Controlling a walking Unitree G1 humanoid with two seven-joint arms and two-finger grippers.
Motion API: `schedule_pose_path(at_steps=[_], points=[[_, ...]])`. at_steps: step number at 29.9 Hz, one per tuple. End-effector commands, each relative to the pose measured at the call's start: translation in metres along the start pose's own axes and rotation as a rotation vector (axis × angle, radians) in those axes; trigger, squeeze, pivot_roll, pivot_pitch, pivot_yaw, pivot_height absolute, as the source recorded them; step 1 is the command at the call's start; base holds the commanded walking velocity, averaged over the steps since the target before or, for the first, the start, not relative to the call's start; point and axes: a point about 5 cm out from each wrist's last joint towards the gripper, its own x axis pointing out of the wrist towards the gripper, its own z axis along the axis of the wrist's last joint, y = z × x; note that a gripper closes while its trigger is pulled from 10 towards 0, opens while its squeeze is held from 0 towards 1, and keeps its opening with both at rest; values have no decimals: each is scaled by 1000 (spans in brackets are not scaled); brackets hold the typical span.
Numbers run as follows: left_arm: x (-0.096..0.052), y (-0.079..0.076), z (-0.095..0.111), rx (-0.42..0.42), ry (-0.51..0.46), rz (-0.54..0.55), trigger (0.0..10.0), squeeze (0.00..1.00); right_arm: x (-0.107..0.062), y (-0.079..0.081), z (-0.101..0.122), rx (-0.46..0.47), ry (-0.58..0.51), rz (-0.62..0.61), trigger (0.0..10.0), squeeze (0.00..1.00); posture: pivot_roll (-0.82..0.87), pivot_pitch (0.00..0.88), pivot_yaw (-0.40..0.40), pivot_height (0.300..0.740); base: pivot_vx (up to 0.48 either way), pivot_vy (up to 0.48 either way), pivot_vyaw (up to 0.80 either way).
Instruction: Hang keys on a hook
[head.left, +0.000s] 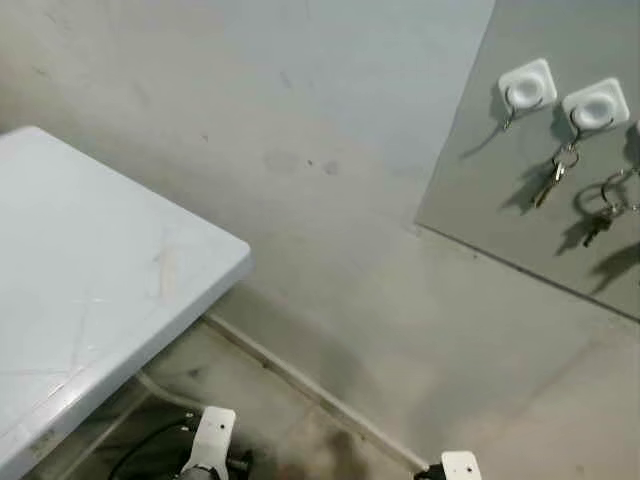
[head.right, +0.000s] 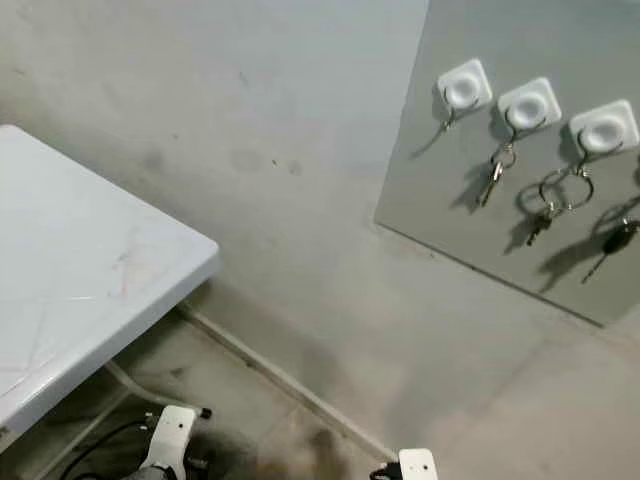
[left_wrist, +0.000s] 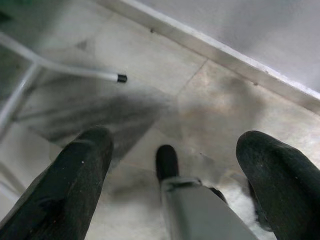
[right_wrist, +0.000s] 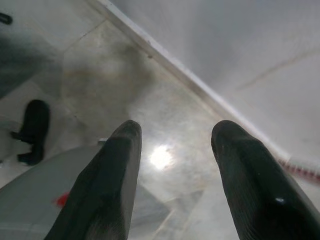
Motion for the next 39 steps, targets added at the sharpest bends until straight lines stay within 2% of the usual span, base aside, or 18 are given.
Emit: schedule_pose_path(at_steps=[1, 8, 39], points=[[-2, 4, -8, 5, 28, 10, 10000, 0, 1, 3, 2, -4, -3, 11, 10000, 0, -25, 0, -46, 740, 0, 0, 800], [-3, 8, -10, 3, 40, 23, 10000, 0, 1, 3, 3, -7, -4, 15, 10000, 0, -23, 0, -46, 740, 0, 0, 800], [-4, 9, -15, -24, 69, 41, 10000, 0, 1, 3, 4, -8, 2, 23, 10000, 0, -16, 0, -54, 740, 0, 0, 800]])
